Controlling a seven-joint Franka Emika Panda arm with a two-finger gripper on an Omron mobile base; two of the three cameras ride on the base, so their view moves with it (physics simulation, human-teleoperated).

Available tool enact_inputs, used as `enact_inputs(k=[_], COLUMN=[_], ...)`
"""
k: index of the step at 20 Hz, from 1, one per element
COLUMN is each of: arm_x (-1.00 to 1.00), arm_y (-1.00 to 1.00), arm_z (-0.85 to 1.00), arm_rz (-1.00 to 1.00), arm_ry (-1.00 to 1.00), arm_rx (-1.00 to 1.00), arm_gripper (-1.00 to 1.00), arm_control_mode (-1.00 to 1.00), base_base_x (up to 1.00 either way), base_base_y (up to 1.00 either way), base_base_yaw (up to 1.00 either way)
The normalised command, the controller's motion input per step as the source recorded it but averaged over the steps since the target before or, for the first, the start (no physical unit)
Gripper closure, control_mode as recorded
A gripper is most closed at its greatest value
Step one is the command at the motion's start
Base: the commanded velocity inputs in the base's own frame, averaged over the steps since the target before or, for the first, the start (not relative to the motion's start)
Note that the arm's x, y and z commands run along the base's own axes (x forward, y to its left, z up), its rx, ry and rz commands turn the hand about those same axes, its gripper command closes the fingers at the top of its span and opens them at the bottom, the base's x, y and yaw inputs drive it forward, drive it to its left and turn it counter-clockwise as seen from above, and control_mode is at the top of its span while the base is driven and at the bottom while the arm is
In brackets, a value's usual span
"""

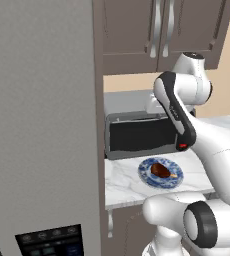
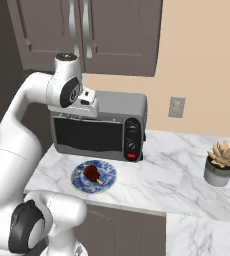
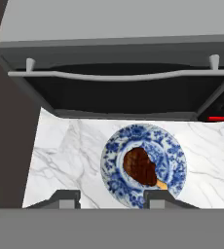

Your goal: Place the steak on the top rack of the oven.

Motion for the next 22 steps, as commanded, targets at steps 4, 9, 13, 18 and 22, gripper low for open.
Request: enact_inputs(k=[4, 9, 13, 18, 22], arm_x=[-0.03, 0.0, 0.0, 0.0, 0.0], arm_y=[-0.1, -0.01, -0.04, -0.21, -0.22], arm_z=[-0.21, -0.88, -0.99, -0.89, -0.57], arm_rz=[0.01, 0.08, 0.12, 0.12, 0.05], arm_ry=[0.0, 0.07, 0.05, 0.03, 0.0], arm_rx=[0.0, -0.03, -0.06, -0.07, -0.1], arm_gripper=[-1.0, -1.0, -1.0, -1.0, -1.0], arm_control_mode=[-1.0, -1.0, -1.0, -1.0, -1.0], base_base_x=[0.0, 0.0, 0.0, 0.0, 0.0], base_base_y=[0.0, 0.0, 0.0, 0.0, 0.0], base_base_yaw=[0.0, 0.0, 0.0, 0.0, 0.0])
